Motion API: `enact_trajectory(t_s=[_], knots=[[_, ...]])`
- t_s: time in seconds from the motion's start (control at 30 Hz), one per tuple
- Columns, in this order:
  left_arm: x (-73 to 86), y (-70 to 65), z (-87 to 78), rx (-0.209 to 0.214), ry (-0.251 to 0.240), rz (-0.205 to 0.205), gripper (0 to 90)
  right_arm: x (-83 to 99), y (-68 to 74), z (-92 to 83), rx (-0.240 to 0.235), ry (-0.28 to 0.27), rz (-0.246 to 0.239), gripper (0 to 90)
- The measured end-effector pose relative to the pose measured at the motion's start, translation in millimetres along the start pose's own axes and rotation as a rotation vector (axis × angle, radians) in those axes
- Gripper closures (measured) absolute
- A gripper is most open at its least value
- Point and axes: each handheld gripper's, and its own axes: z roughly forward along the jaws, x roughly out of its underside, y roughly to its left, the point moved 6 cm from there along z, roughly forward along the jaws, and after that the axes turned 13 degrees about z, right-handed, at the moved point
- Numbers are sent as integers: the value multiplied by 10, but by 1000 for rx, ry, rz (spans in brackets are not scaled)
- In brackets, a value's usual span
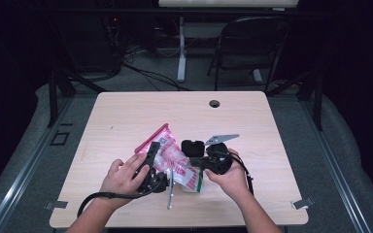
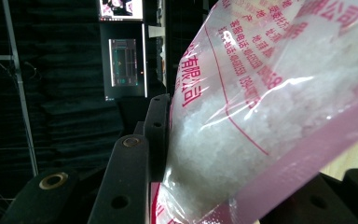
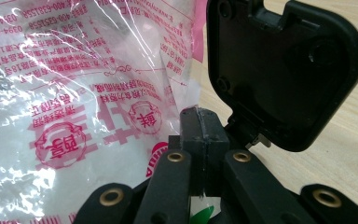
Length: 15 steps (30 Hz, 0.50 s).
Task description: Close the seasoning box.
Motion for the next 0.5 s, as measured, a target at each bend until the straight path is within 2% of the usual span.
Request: enact_trajectory(t_s=[0.5], knots=[[2,17,-5,-3,-3,2,676,-2,7,6,-3,0,-2,900]])
